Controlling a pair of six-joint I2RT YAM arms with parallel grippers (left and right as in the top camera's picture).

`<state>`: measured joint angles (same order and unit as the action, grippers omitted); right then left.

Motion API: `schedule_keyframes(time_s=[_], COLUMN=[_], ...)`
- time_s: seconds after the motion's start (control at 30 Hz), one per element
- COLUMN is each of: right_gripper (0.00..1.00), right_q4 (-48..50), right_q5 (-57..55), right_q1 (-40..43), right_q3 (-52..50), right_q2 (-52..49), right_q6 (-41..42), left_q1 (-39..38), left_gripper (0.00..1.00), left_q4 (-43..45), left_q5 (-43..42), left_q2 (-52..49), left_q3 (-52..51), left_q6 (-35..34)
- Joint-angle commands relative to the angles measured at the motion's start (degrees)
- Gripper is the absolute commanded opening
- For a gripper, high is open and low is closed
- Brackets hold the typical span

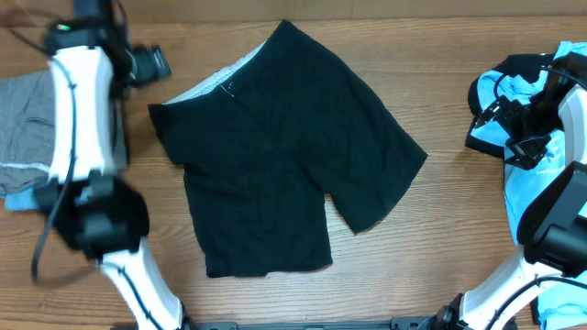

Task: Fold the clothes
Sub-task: 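Reach the right gripper to the shorts' right leg and grasp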

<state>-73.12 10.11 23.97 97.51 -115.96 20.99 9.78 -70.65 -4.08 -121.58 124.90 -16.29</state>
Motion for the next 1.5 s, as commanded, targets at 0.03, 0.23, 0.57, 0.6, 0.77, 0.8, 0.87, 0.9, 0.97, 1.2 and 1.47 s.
schedule_keyframes(time_s=[0.03,0.23,0.57,0.6,0.77,0.8,0.87,0.9,0.97,1.2,1.47], right_gripper=[1.00,1.00,0.61,0.48,0.04,0.04,0.04,0.04,0.04,0.04,0.04], right_q4=[0.1,0.1,1.1,-0.3,-3.9,-3.9,-2.8,-2.0,1.4,15.9,32.0], right_q5=[0.0,0.0,18.0,18.0,9.4,7.6,7.2,6.4,0.5,-2.1,-8.5], right_q1=[0.1,0.1,-2.3,-4.0,-16.6,-19.7,-24.9,-26.6,-30.8,-33.9,-33.9], right_q3=[1.5,1.5,1.5,1.5,0.9,0.2,-1.2,-1.8,-4.3,-16.0,-27.3], right_q2=[1.5,1.5,1.5,1.5,1.5,1.4,1.2,1.2,1.1,1.1,1.0], right_q6=[0.3,0.3,-15.6,-17.0,-21.4,-21.3,-20.0,-18.5,-10.2,-4.4,-2.7], left_q1=[-0.8,-0.8,-0.8,-0.8,-0.8,-0.8,-0.8,-0.8,-0.8,-0.8,-0.8], left_gripper=[1.00,1.00,1.00,1.00,1.00,1.00,1.00,1.00,1.00,1.00,1.00], left_q4=[0.2,0.2,0.1,0.1,0.1,0.1,0.1,0.1,0.1,0.1,0.1], left_q5=[0.0,0.0,0.0,0.0,0.0,0.0,0.0,0.0,0.0,0.0,0.0], left_q2=[14.0,17.4,16.9,16.9,16.9,16.9,16.9,16.9,16.9,16.9,16.9], left_q3=[2.4,2.4,2.3,2.3,2.3,2.3,2.3,2.3,2.3,2.3,2.3], left_q6=[1.1,1.1,1.1,1.1,1.1,1.1,1.1,1.1,1.1,1.1,1.1])
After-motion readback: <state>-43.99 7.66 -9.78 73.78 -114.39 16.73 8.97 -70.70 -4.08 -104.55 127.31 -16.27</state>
